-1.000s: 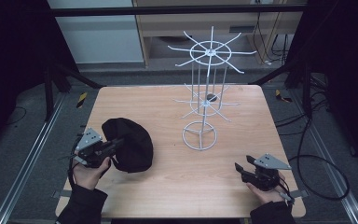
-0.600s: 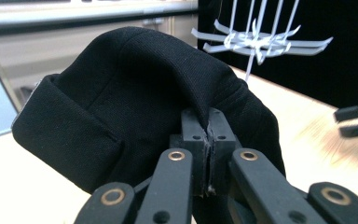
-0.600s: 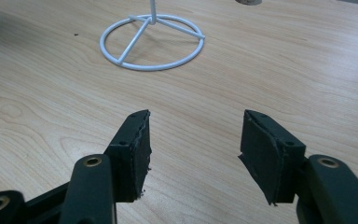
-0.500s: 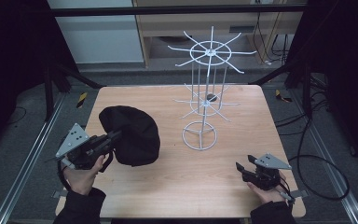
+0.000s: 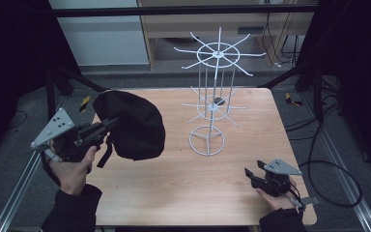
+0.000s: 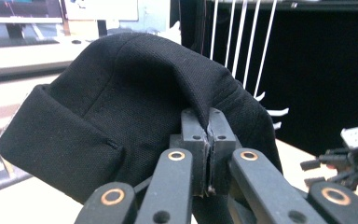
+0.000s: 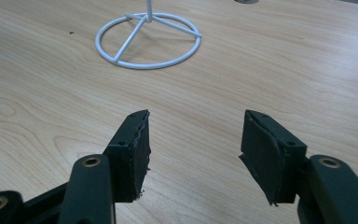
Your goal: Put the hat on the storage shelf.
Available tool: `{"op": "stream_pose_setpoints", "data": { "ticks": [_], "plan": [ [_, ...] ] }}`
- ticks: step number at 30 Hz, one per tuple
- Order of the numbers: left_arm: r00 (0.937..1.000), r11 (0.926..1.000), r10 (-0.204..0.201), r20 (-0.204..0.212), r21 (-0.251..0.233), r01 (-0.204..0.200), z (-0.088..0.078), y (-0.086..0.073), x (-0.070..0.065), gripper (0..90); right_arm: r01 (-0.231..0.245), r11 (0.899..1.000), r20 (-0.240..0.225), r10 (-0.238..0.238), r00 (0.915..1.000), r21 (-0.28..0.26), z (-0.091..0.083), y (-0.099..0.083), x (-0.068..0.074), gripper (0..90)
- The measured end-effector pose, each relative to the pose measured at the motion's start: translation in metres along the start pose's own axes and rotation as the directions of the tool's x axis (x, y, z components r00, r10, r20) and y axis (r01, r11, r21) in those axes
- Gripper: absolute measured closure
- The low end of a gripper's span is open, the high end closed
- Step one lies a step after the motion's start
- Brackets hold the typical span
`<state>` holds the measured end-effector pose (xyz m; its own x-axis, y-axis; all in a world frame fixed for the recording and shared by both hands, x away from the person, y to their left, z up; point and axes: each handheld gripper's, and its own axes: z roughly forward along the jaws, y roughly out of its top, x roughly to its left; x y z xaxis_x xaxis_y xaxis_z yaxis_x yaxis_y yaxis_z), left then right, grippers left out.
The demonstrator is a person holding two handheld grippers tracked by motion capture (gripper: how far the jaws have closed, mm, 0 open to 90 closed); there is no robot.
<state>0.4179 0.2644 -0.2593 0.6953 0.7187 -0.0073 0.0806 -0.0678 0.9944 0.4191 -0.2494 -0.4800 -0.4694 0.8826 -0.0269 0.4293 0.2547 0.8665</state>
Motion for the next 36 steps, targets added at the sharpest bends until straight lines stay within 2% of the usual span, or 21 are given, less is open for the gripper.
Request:
{"op": "stream_pose_setpoints", "data": {
  "ticks": [5, 13, 17, 24, 32, 36],
  "plan": [
    [0.9996, 0.9979, 0.003, 0.027, -0.065, -0.001, -0.002, 0.028, -0.006, 88.4, -0.003, 1.0, 0.002, 0.003, 1.0, 0.002, 0.0, 0.0, 0.0, 42.2],
    [0.9982, 0.9927, 0.026, 0.053, -0.119, -0.02, 0.004, 0.066, -0.019, 88.4, -0.002, 1.0, 0.002, 0.002, 1.0, 0.001, 0.001, 0.0, -0.001, 41.9],
    [0.9979, 0.9902, 0.037, 0.054, -0.136, -0.03, 0.007, 0.082, -0.022, 88.4, -0.002, 1.0, 0.001, 0.002, 1.0, 0.001, 0.001, -0.001, -0.001, 41.9],
    [0.9978, 0.99, 0.056, 0.035, -0.131, -0.051, 0.009, 0.106, -0.027, 88.4, -0.004, 1.0, -0.004, 0.004, 1.0, 0.006, 0.002, -0.001, -0.001, 42.0],
    [0.9976, 0.9857, 0.062, 0.03, -0.159, -0.057, 0.014, 0.134, -0.032, 88.4, -0.004, 1.0, -0.005, 0.004, 1.0, 0.005, 0.002, -0.001, -0.001, 41.9],
    [0.998, 0.983, 0.055, 0.032, -0.177, -0.048, 0.02, 0.141, -0.033, 88.4, -0.006, 1.0, -0.01, 0.006, 0.9999, 0.007, 0.002, -0.001, -0.001, 41.9]
  ]
}}
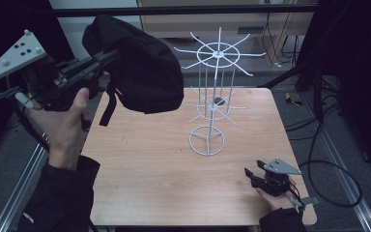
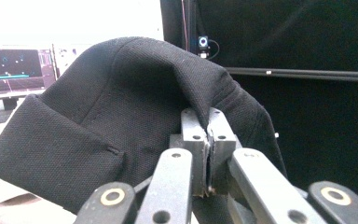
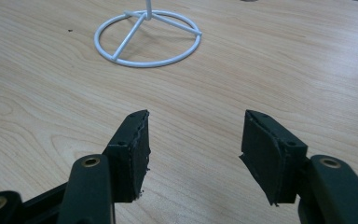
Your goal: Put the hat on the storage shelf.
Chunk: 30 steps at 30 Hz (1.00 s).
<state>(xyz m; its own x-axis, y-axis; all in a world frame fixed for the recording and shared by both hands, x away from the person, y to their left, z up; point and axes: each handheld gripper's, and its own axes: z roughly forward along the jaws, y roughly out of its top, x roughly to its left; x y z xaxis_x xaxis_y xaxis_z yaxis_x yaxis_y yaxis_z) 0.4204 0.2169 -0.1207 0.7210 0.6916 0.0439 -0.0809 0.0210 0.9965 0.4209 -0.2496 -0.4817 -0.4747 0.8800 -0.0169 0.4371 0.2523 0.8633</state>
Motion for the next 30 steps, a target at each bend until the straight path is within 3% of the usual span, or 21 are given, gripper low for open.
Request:
{"op": "stream_pose_setpoints", "data": {
  "ticks": [20, 26, 30],
  "plan": [
    [0.9993, 0.9955, -0.037, -0.004, -0.088, 0.037, 0.033, 0.006, -0.009, 88.4, 0.007, 1.0, -0.004, -0.007, 1.0, 0.006, 0.001, 0.0, 0.0, 41.9],
    [0.9994, 0.9923, -0.034, -0.007, -0.119, 0.033, 0.04, 0.013, -0.014, 88.4, 0.015, 1.0, -0.007, -0.014, 0.9999, 0.008, 0.002, 0.0, 0.001, 41.9],
    [0.9995, 0.993, -0.028, -0.013, -0.115, 0.027, 0.049, 0.017, -0.015, 88.3, 0.012, 1.0, -0.011, -0.011, 0.9999, 0.009, 0.002, 0.0, 0.001, 41.9]
  ]
}}
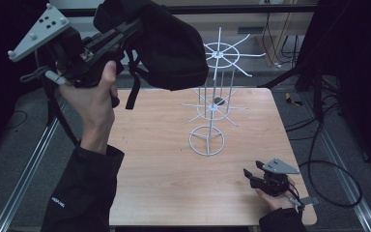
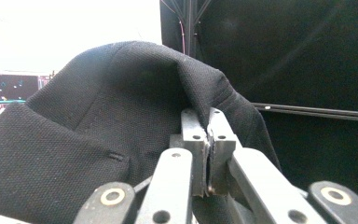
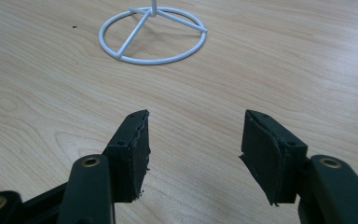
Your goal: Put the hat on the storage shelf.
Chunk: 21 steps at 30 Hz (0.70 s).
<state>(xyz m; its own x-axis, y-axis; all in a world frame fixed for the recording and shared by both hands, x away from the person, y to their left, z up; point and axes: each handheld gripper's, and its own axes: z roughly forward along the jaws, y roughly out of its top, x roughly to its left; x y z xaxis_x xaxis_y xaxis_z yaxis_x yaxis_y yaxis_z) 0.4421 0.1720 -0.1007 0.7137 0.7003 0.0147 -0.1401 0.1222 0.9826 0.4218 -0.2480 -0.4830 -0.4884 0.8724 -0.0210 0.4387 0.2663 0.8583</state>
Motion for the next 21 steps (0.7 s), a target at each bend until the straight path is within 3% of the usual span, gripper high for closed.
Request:
{"op": "stream_pose_setpoints", "data": {
  "ticks": [9, 12, 18, 21],
  "plan": [
    [0.9998, 0.9992, -0.017, -0.007, 0.036, 0.017, 0.01, -0.018, 0.006, 88.3, 0.002, 1.0, 0.0, -0.002, 1.0, 0.001, 0.0, 0.0, 0.0, 41.9],
    [0.9985, 0.9978, -0.055, 0.001, 0.036, 0.055, 0.005, -0.027, 0.013, 88.3, 0.002, 1.0, 0.0, -0.002, 1.0, 0.0, 0.0, 0.0, 0.0, 41.9],
    [0.9964, 0.9952, -0.085, 0.001, 0.05, 0.085, -0.008, -0.039, 0.024, 88.2, 0.004, 1.0, 0.0, -0.004, 1.0, 0.001, 0.001, 0.0, 0.001, 41.9],
    [0.9969, 0.9942, -0.078, -0.005, 0.073, 0.078, -0.014, -0.045, 0.028, 88.1, 0.004, 1.0, 0.0, -0.004, 1.0, 0.001, 0.0, 0.0, 0.001, 41.9]
  ]
}}
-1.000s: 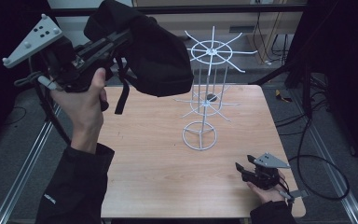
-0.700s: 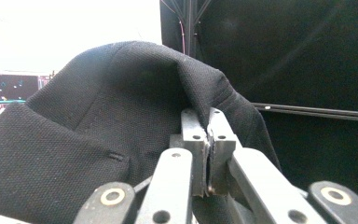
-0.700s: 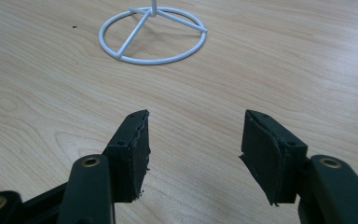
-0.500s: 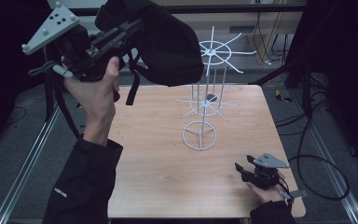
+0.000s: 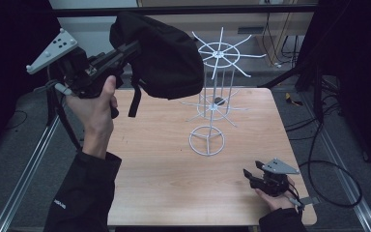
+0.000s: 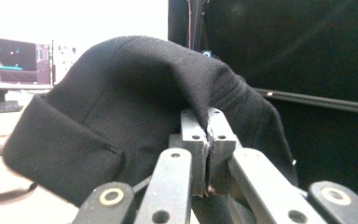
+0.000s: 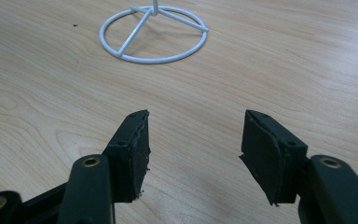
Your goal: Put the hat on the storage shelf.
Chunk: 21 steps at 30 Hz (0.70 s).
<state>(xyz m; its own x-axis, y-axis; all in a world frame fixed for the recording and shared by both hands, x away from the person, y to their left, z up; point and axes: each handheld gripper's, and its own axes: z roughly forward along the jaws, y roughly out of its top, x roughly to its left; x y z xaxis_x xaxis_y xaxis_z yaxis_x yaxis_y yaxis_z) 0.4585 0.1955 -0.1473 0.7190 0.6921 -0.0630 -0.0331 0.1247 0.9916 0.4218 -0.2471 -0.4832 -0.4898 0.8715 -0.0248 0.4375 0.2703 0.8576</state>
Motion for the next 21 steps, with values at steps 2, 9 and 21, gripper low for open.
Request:
{"op": "stream_pose_setpoints", "data": {
  "ticks": [2, 9, 21],
  "plan": [
    [1.0, 0.9999, 0.004, -0.006, 0.017, -0.004, -0.003, -0.005, 0.002, 88.1, -0.001, 1.0, 0.0, 0.001, 1.0, 0.001, 0.0, 0.0, 0.0, 41.9],
    [0.9999, 0.9971, -0.003, -0.014, 0.077, 0.004, -0.011, -0.03, 0.009, 87.9, 0.0, 1.0, 0.0, 0.0, 1.0, 0.004, 0.0, 0.0, 0.0, 41.9],
    [0.9979, 0.987, -0.008, -0.064, 0.16, 0.018, -0.01, -0.072, 0.022, 87.3, -0.002, 1.0, -0.001, 0.002, 1.0, 0.008, 0.001, 0.0, 0.001, 41.6]
  ]
}}
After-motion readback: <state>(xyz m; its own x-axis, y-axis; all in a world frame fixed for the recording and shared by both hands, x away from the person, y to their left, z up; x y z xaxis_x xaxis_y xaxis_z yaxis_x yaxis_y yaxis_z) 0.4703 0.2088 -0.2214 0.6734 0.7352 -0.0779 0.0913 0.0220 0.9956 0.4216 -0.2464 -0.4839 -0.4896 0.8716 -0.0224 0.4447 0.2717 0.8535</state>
